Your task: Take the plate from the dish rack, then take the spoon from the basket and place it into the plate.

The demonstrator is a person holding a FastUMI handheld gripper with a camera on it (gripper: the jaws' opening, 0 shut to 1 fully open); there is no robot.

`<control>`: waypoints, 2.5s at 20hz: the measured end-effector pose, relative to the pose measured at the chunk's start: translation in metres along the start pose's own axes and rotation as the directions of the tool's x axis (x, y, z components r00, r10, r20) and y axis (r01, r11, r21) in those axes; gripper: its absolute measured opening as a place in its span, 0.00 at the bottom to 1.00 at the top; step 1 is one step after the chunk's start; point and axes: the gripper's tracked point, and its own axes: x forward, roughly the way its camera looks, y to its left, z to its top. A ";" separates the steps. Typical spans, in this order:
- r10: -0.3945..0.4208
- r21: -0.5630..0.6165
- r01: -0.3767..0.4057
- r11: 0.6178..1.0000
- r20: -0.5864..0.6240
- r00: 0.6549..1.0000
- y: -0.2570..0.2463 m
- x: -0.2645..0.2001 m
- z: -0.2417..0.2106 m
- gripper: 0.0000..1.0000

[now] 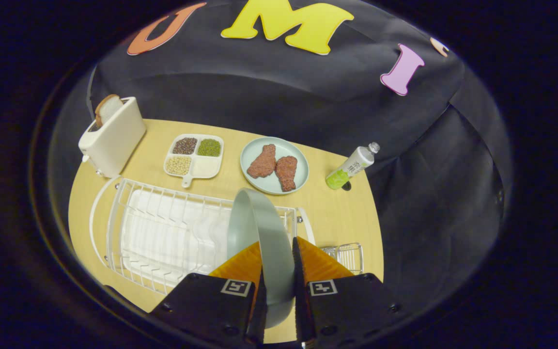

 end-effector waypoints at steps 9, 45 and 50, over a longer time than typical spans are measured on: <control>0.338 0.094 -0.342 0.935 0.062 0.939 -0.005 -0.050 -0.067 0.29; 0.631 0.295 -0.664 0.687 0.211 0.746 0.005 0.058 -0.274 0.76; 0.361 0.173 -0.504 0.846 0.511 0.781 -0.066 0.046 -0.260 0.99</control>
